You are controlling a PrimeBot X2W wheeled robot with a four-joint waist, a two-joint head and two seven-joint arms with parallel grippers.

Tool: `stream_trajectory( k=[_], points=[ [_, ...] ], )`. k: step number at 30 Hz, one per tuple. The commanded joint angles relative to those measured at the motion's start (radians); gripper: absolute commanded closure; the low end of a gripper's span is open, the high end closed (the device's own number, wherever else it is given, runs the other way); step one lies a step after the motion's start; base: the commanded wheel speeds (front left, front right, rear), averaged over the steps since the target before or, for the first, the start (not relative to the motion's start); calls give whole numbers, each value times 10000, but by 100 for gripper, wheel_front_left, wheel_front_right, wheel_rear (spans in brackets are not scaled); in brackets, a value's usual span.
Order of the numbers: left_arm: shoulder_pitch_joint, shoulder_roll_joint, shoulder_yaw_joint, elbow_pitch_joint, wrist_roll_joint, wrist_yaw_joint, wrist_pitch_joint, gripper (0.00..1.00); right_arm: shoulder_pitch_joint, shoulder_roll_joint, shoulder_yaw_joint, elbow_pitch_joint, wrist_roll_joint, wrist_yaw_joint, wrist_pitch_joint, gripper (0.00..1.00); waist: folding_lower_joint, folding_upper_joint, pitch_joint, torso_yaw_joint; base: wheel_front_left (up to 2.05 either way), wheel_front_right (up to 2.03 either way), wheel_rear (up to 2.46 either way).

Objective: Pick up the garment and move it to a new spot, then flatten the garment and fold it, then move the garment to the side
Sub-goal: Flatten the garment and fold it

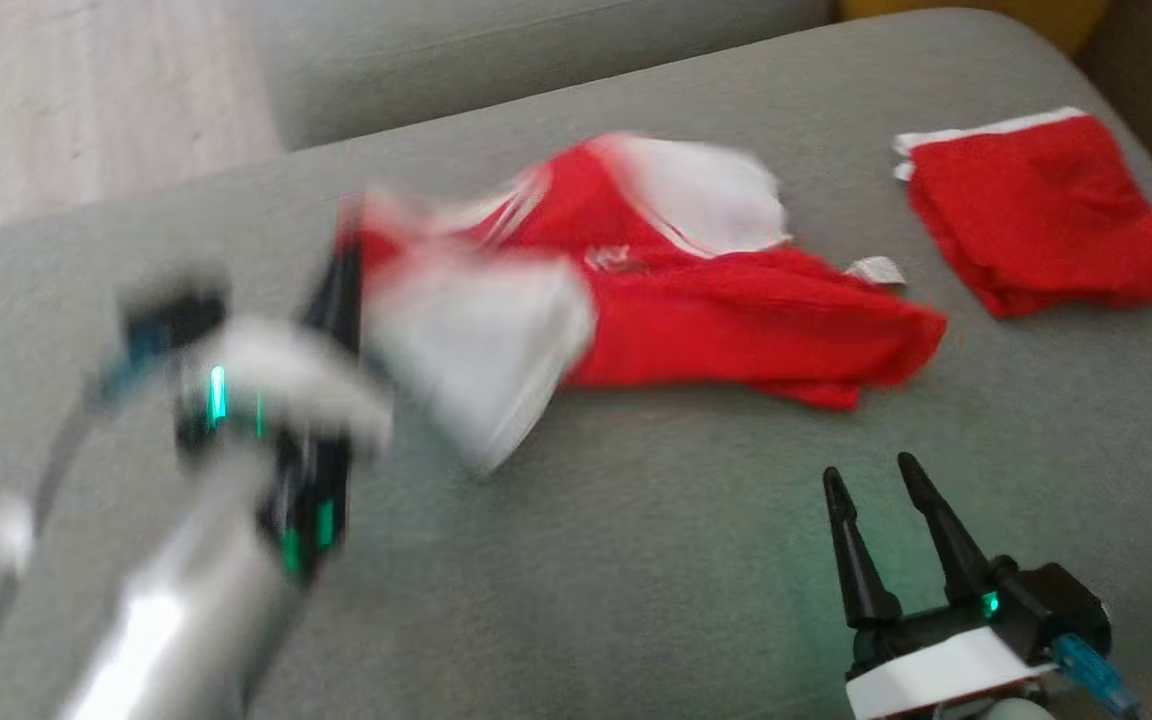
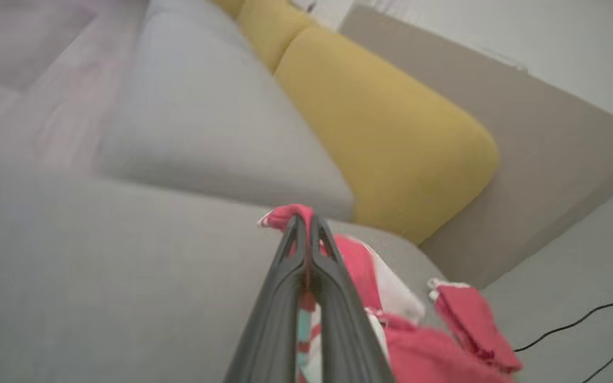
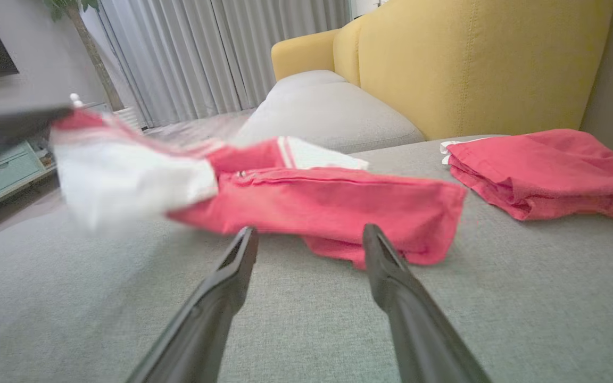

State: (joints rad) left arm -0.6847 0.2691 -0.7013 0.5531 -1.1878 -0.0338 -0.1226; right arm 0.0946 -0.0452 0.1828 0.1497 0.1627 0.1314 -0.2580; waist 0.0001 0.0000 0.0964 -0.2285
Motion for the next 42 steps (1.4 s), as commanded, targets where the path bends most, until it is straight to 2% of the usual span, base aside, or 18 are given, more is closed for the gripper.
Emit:
stream_trajectory(
  k=[1,5,10,11,12,13,15,20,23,27,30,32,38,42],
  points=[
    [781,503,609,-870,-317,41,-568,100,-121,-52,162,-366,-184,-7,-38,0,-1,0,331,577,0,0,0],
    [2179,763,910,-1702,-515,182,-1024,100,-231,-51,138,-402,-329,-7,-38,0,-1,0,612,1025,0,0,0],
    [2825,767,1116,-2416,-99,478,-1283,100,-381,-51,298,-352,-423,-7,-38,0,-1,0,822,1331,0,0,0],
    [2910,727,1136,-2524,59,561,-1312,75,-417,-51,322,-348,-434,-7,-38,0,-1,0,861,1350,0,0,0],
    [2996,677,1152,-2630,249,667,-1335,22,-442,-51,323,-353,-432,-7,-38,0,-1,0,892,1373,0,0,0],
    [3075,611,1193,-2733,490,818,-1356,0,-455,-51,301,-364,-419,-7,-38,0,-1,0,926,1411,0,0,0],
    [3245,454,1339,-2974,1146,1148,-1379,0,-441,-51,265,-353,-412,-7,-38,0,-1,0,977,1486,0,0,0],
    [4106,-109,1965,-3965,3579,1740,-1388,0,-421,-56,242,-328,-444,-7,-38,0,-1,0,1045,1626,0,0,0],
    [4751,-400,1798,-4325,4898,1844,-1389,0,-425,-55,237,-303,-452,-7,-38,0,-1,0,1000,1659,0,0,0],
    [5164,-483,470,-3831,6106,1580,-1305,0,-427,-55,268,-254,-459,-7,-38,0,-1,0,909,1686,0,0,0],
    [5029,-744,-319,-3227,6224,1036,-841,0,-448,-55,324,-228,-447,-7,-38,0,-1,0,892,1703,0,0,0],
    [4800,-909,-557,-2711,6148,726,-576,0,-468,-55,345,-203,-426,-7,-38,0,-1,0,895,1698,0,0,0],
    [4021,-1225,-755,-1294,6139,233,-443,0,-540,-92,377,-180,-361,-7,-38,0,-1,0,942,1512,0,0,0],
    [3391,-1286,-845,-415,6585,268,-801,0,-544,-162,354,-194,-331,-7,-38,0,-1,0,999,1376,0,0,0]
  ],
)
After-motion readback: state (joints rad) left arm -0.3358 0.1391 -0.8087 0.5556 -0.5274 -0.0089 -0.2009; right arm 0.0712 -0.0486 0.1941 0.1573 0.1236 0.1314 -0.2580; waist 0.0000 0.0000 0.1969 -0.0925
